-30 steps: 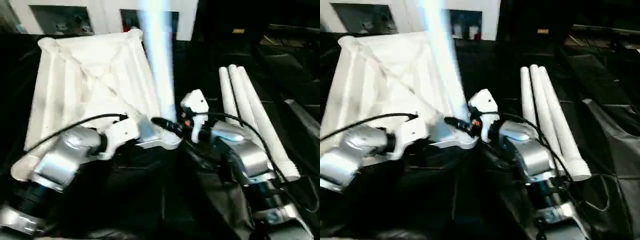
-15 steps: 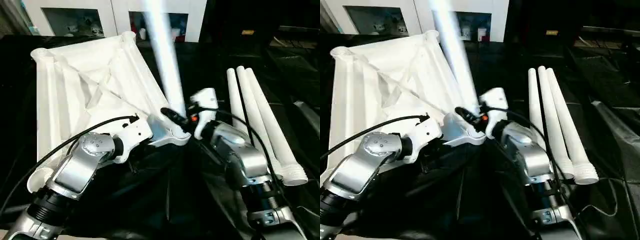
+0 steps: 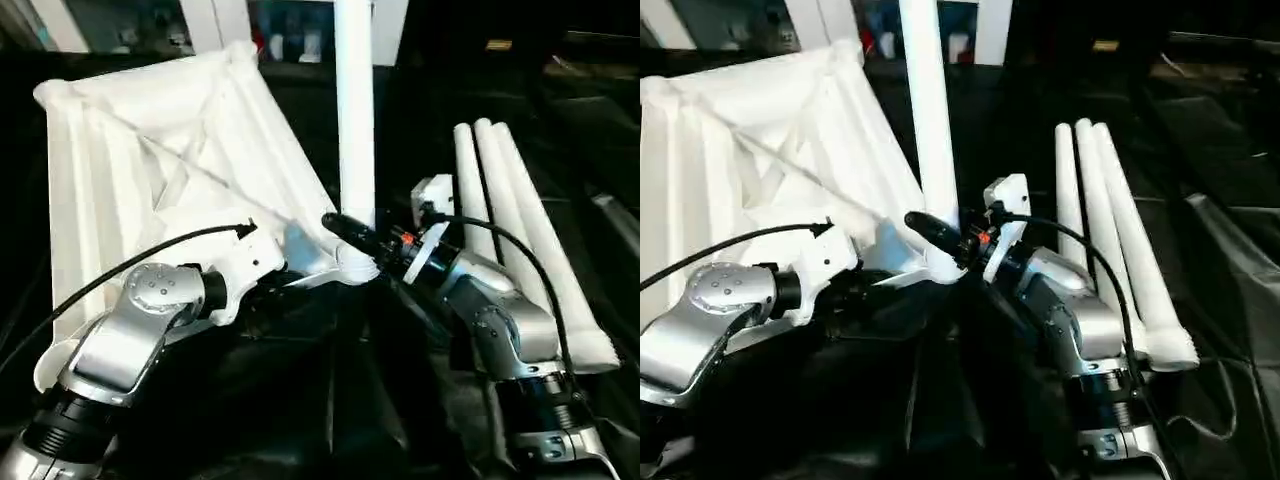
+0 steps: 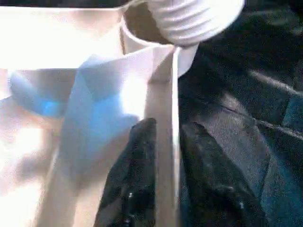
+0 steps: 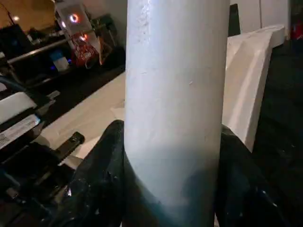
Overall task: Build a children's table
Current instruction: Insert table leg to table base
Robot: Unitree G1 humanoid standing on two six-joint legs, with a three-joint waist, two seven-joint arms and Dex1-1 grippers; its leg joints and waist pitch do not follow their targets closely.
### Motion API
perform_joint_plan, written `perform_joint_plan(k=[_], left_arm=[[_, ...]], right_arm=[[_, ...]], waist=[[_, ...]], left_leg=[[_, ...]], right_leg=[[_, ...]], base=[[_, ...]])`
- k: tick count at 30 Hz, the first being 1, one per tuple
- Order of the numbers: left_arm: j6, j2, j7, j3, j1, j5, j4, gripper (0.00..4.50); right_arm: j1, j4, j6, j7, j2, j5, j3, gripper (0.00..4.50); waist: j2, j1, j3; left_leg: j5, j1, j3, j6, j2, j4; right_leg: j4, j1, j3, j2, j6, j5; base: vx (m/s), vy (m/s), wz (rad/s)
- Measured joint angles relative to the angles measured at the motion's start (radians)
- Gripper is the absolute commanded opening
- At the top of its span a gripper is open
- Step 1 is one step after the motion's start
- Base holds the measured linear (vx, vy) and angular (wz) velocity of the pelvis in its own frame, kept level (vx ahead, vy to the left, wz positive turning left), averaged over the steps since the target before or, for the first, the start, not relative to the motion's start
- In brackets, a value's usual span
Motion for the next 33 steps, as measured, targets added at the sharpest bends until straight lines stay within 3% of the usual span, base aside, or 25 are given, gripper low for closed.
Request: perform_joint_plan(k=[4, 8, 12, 15, 27, 33], left_arm=[[0.023, -0.025, -0.036, 0.112, -0.019, -0.121, -0.005, 1.44], [0.093, -0.046, -0.073, 0.244, -0.074, -0.296, -0.021, 1.83], [0.178, -0.148, 0.006, 0.363, -0.192, -0.432, 0.013, 2.13], [0.21, -0.213, 0.073, 0.369, -0.255, -0.455, 0.05, 2.33], [0.244, -0.29, 0.158, 0.372, -0.3, -0.492, 0.092, 3.29], [0.301, -0.33, 0.152, 0.402, -0.322, -0.624, 0.077, 3.74]], right_arm=[[0.001, 0.0, 0.002, 0.0, -0.002, 0.001, -0.004, 1.86], [0.001, -0.003, 0.002, 0.0, -0.006, 0.0, -0.002, 1.86], [0.003, -0.029, -0.004, 0.006, -0.017, -0.013, 0.021, 1.86], [0.002, -0.041, -0.019, 0.019, -0.016, -0.023, 0.047, 1.86], [0.002, -0.047, -0.038, 0.012, -0.039, -0.051, 0.044, 1.86], [0.006, -0.077, -0.037, 0.032, -0.034, -0.069, 0.104, 1.86]], waist=[[-0.004, 0.001, 0.002], [-0.005, 0.004, 0.004], [-0.007, 0.014, 0.006], [-0.008, 0.027, 0.006], [-0.008, 0.031, 0.006], [-0.008, 0.031, 0.006]], left_leg=[[0.0, -0.001, 0.0, 0.0, 0.001, 0.007], [0.003, 0.002, 0.002, -0.004, 0.003, 0.011], [0.005, 0.002, 0.004, -0.008, 0.004, 0.015], [0.008, 0.001, 0.004, -0.004, 0.004, 0.018], [0.007, -0.002, 0.004, -0.003, 0.006, 0.025], [0.007, -0.002, 0.004, -0.003, 0.007, 0.03]], right_leg=[[0.004, -0.001, 0.0, -0.001, 0.0, 0.0], [0.008, 0.002, 0.001, -0.001, -0.004, 0.003], [0.014, 0.003, 0.001, -0.002, -0.005, 0.004], [0.015, 0.003, 0.001, -0.002, -0.004, 0.005], [0.019, 0.003, 0.0, -0.002, -0.004, 0.005], [0.021, 0.003, 0.0, -0.002, -0.003, 0.008]], base=[[0.0, 0.0, 0.0], [-0.013, -0.002, 0.0], [0.0, 0.0, 0.0], [0.0, 0.0, 0.0], [0.0, 0.0, 0.0], [0.0, 0.0, 0.0]])
